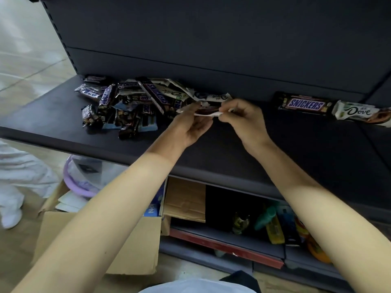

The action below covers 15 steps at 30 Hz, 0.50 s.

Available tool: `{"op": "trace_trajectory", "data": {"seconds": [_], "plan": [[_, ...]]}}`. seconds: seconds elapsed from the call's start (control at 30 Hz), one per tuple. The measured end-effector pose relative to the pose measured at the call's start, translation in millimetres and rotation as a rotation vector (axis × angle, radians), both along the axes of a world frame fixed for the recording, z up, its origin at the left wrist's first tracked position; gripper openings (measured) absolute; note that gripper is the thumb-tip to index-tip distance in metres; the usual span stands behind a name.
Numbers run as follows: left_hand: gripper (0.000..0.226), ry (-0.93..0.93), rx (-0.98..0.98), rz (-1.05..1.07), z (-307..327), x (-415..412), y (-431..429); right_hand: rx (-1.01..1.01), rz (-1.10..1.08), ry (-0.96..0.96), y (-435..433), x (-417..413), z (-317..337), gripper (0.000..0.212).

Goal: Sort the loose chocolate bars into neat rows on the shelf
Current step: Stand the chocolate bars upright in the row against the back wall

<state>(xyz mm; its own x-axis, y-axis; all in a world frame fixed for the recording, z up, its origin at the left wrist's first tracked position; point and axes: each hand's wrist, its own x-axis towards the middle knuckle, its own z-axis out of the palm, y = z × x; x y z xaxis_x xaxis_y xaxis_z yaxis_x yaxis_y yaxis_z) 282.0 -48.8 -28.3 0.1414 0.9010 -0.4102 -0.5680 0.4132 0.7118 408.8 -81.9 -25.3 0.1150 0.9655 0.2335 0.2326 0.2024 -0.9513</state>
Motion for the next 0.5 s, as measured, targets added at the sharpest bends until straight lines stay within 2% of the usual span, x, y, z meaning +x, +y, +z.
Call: {"op": "trace_trajectory", "data": {"seconds": [0.13,0.27,0.4,0.5], "plan": [[0.01,-0.084,0.097,0.009,-7,4,-9,0.013,-0.064,0.03,-15,8,-15,0.043],[0.006,-0.092,0.19,-0.028,-15,8,-19,-0.124,-0.124,0.25,-15,14,-25,0.051],[0.011,-0.204,0.2,0.025,-19,11,-25,-0.205,-0.099,0.422,-20,16,-23,0.038],[0.002,-0.182,0.172,0.048,-18,14,-29,-0.228,-0.083,0.414,-24,21,-22,0.025]]}}
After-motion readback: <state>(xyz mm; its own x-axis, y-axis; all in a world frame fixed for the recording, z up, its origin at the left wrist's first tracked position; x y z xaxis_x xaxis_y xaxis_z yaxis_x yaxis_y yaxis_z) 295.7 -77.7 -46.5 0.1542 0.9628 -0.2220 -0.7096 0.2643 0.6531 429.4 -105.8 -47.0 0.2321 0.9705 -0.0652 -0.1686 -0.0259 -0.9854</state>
